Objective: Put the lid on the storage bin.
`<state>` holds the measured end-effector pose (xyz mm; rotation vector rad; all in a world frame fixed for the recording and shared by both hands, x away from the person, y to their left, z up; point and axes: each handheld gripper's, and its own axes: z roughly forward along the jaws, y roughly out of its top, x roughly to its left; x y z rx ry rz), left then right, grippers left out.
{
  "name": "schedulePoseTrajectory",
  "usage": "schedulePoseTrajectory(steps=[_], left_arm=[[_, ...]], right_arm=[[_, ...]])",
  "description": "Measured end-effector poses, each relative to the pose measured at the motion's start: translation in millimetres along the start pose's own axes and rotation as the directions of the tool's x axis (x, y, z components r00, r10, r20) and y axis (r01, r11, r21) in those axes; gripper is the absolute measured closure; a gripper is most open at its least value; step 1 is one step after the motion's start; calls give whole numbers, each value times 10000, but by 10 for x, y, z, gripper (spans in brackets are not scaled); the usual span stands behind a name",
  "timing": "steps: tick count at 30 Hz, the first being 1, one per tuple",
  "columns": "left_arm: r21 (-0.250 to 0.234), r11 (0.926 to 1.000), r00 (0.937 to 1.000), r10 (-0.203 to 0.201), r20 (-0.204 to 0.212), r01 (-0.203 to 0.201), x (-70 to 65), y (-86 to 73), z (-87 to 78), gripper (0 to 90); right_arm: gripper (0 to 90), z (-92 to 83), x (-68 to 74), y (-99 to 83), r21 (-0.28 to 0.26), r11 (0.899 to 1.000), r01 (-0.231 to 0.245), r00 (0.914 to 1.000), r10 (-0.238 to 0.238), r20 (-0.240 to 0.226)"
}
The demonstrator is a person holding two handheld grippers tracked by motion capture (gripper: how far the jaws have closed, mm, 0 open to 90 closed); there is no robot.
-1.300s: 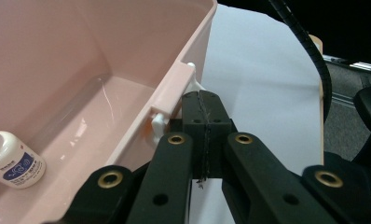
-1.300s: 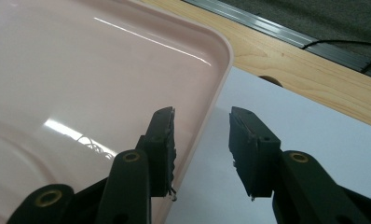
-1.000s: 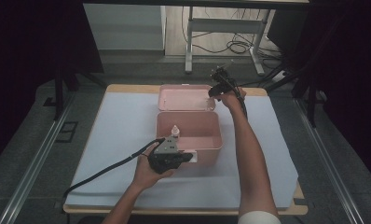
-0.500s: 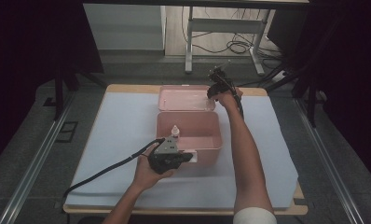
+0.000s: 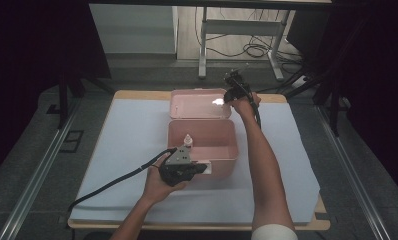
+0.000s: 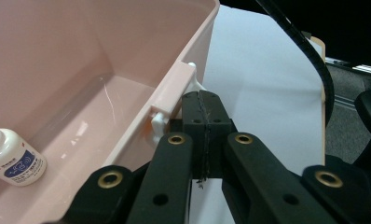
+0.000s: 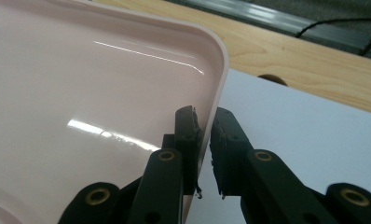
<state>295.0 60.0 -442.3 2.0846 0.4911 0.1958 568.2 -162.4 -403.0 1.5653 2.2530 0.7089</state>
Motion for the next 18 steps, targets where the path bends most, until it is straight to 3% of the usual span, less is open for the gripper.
schedulePoseTrajectory(steps=[11, 18], left_arm=[[30, 10000, 10000, -6, 78, 6, 8, 2, -2, 900], [29, 10000, 10000, 9, 71, -9, 7, 1, -2, 900]], right_arm=[[832, -145, 75, -17, -899, 9956, 276, 9981, -224, 576], [838, -256, 100, -13, -1325, 9906, 354, 9972, -262, 706]])
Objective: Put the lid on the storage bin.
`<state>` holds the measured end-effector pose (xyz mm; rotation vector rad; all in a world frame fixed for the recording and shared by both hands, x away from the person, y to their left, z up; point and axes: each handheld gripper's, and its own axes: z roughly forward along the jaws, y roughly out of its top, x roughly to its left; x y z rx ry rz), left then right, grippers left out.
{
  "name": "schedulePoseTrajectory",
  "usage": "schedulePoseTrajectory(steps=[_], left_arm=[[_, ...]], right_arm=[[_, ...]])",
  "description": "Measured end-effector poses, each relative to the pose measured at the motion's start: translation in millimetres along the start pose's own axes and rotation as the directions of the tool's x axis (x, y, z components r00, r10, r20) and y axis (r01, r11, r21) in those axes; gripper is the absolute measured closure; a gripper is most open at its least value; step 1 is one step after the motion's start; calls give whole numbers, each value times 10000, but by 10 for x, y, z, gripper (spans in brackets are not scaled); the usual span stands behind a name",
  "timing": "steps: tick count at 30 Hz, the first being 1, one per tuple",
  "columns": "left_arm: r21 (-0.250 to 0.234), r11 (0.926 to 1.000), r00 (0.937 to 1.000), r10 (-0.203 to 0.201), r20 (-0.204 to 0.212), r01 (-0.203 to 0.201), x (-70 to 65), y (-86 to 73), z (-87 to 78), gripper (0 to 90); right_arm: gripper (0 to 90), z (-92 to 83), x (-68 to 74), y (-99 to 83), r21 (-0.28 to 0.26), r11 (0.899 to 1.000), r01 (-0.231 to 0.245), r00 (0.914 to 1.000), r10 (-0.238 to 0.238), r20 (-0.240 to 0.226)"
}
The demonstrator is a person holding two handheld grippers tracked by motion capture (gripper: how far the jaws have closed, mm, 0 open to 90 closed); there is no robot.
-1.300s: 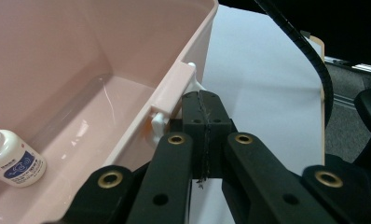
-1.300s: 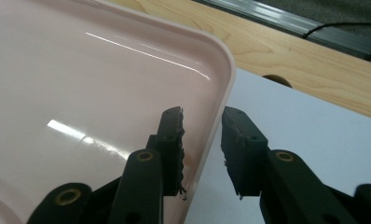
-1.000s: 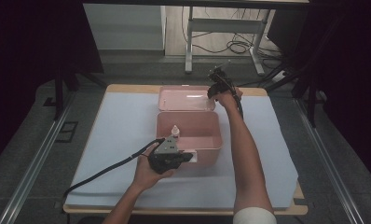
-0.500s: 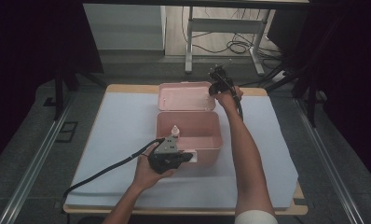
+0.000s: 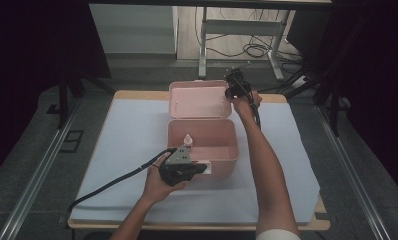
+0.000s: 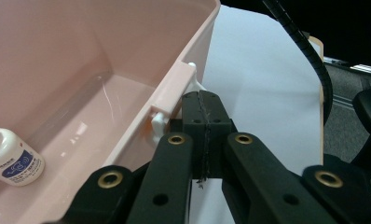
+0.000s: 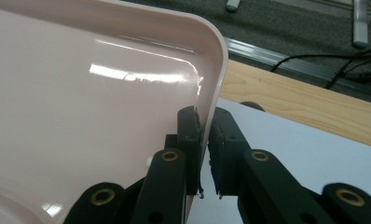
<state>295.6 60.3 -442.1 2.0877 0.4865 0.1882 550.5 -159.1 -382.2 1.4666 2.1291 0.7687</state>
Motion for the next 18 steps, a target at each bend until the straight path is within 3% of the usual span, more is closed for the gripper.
schedulePoseTrajectory(steps=[18], left_arm=[[-1, 10000, 10000, -8, 17, 8, 0, -1, 0, 900]], right_arm=[[847, -280, 38, -14, -1082, 9940, 157, 9997, -137, 195]])
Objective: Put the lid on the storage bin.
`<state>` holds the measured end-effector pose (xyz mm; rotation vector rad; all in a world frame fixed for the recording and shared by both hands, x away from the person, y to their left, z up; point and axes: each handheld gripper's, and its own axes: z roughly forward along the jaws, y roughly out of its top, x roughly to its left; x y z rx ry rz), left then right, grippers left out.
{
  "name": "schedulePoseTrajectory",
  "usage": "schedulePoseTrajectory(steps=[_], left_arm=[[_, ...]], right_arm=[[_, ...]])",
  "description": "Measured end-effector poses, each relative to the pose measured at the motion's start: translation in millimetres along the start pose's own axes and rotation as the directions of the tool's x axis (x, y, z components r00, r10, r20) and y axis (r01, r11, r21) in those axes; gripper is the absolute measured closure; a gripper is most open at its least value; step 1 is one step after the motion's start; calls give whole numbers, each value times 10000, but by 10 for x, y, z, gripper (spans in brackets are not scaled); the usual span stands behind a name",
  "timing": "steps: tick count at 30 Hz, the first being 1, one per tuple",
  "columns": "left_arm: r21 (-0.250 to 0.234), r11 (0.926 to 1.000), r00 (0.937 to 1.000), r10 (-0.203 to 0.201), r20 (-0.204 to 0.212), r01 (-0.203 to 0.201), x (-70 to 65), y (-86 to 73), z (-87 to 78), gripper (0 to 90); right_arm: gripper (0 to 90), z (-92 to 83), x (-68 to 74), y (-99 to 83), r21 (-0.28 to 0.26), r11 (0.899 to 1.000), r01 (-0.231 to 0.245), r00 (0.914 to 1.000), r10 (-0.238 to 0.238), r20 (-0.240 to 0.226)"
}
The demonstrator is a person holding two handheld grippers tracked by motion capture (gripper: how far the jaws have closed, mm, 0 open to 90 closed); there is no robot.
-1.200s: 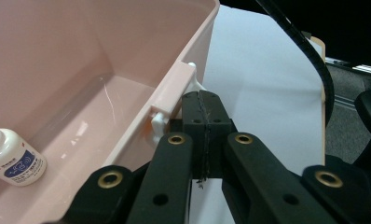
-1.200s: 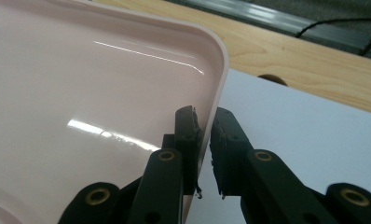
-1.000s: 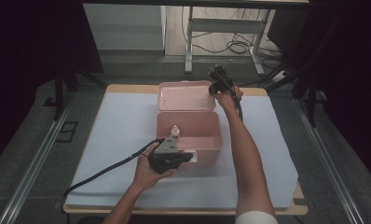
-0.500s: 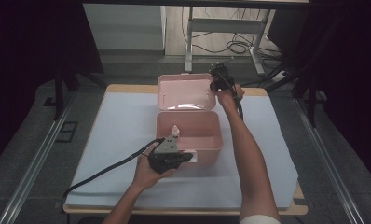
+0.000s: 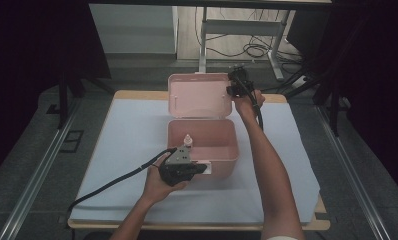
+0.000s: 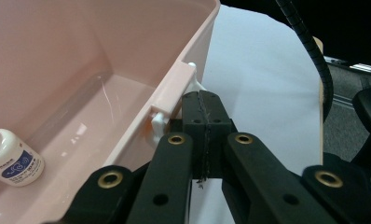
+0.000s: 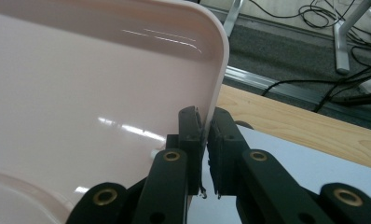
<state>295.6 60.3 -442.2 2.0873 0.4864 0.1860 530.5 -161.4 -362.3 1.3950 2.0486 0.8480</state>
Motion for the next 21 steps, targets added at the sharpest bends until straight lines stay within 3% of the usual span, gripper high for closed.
schedulePoseTrajectory(steps=[21], left_arm=[[-8, 10000, 10000, 21, 19, -21, 2, 0, 1, 900]], right_arm=[[851, -203, 49, -58, -937, 9955, 141, 9996, -119, 237]])
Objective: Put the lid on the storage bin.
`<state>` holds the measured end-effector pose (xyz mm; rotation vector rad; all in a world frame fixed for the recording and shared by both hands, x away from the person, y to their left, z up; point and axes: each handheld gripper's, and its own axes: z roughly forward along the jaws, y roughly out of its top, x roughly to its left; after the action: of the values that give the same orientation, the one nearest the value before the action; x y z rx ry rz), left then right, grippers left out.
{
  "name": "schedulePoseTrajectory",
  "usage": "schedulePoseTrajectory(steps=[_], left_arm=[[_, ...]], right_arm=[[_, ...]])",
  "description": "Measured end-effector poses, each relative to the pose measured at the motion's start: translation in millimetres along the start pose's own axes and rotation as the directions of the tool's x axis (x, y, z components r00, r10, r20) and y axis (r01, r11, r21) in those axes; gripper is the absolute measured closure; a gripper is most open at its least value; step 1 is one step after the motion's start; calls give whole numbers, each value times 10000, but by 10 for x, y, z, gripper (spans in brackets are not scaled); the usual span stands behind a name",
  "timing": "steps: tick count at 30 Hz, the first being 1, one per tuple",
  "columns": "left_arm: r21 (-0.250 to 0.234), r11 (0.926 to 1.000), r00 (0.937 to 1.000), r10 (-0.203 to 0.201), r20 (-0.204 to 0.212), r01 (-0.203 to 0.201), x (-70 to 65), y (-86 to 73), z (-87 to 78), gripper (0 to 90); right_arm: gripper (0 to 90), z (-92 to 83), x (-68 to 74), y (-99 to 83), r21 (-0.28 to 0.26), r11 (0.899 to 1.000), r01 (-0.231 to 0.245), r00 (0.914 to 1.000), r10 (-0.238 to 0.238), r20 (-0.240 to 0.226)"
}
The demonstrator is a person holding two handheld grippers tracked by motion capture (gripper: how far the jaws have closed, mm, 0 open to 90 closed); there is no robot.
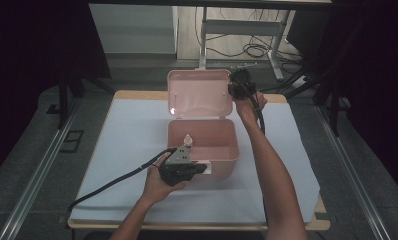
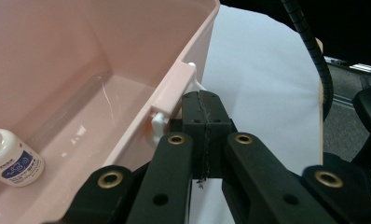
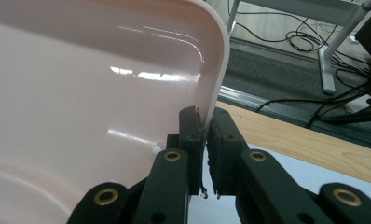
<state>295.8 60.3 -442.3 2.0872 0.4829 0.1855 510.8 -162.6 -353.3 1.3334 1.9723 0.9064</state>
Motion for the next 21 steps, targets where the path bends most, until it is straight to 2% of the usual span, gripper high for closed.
schedulePoseTrajectory(steps=[10, 21], left_arm=[[45, 10000, 10000, 44, -13, -44, 3, -1, -3, 900], [-11, 10000, 10000, -20, -17, 20, -2, -1, 1, 900]], right_arm=[[854, -136, 20, -28, -467, 9989, 75, 10000, -73, 35], [856, -311, 57, -104, -1162, 9930, 204, 9997, -190, 132]])
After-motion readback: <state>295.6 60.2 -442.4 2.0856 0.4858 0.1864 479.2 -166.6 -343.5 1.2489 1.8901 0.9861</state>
